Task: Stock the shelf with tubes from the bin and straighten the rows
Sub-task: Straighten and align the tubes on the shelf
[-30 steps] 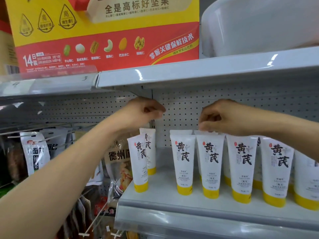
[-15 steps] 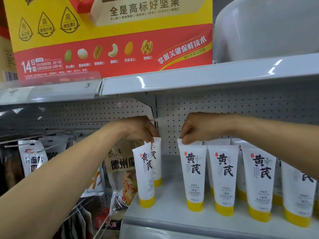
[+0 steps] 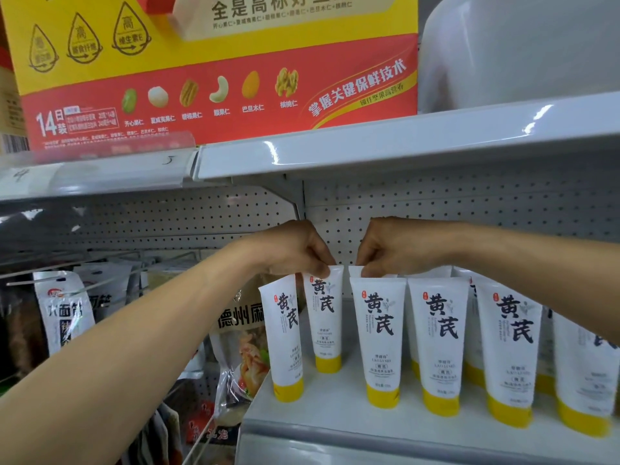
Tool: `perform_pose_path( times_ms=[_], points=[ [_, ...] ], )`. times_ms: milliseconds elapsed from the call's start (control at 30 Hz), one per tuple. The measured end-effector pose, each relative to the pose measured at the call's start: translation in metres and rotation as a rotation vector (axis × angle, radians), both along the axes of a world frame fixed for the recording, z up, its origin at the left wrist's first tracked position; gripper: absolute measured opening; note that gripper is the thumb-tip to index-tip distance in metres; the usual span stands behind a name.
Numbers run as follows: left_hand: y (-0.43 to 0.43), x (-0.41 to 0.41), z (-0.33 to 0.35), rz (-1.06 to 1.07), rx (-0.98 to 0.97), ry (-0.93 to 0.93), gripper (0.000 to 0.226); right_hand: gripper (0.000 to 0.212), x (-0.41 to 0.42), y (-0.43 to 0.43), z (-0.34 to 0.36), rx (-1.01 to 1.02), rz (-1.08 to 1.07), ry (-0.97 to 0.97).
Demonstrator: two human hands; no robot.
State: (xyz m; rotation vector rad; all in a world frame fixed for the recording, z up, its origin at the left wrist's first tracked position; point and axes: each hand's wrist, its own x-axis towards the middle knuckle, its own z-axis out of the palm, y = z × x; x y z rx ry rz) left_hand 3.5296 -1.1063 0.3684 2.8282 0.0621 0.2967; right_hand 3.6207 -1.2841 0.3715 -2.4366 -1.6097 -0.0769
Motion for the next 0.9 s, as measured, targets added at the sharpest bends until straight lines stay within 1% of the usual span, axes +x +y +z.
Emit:
perform_pose_path(
  times_ms=[133, 333, 567, 667, 733, 833, 900],
  points=[
    [-0.003, 0.002, -0.001, 0.004, -0.002, 0.017, 0.02, 0.015, -0.003, 0.0, 0.0, 0.013, -0.008, 0.015],
    [-0.001, 0.0, -0.003, -0.017, -0.017, 0.007, 0.018, 0.019, -0.004, 0.001, -0.001, 0.002, -0.021, 0.003],
    [-0.002, 0.001, -0.003, -0.025, -0.053, 0.019, 0.017, 0.017, -0.004, 0.002, -0.001, -0.002, -0.03, 0.006],
    [-0.004, -0.003, -0.002, -0.006, 0.0, 0.02, 0.02, 0.017, -0.006, -0.001, 0.0, 0.03, -0.027, 0.011],
    [-0.006, -0.009, -0.002, 0.016, 0.029, -0.023, 0.026, 0.02, -0.008, -0.007, 0.001, 0.101, -0.023, -0.006],
    [-0.01, -0.026, -0.004, 0.062, 0.026, -0.211, 0.032, 0.017, -0.012, -0.019, 0.002, 0.227, 0.008, -0.049],
    [-0.011, -0.041, -0.009, 0.124, 0.052, -0.312, 0.04, 0.014, -0.017, -0.027, 0.002, 0.262, 0.033, -0.054]
  ],
)
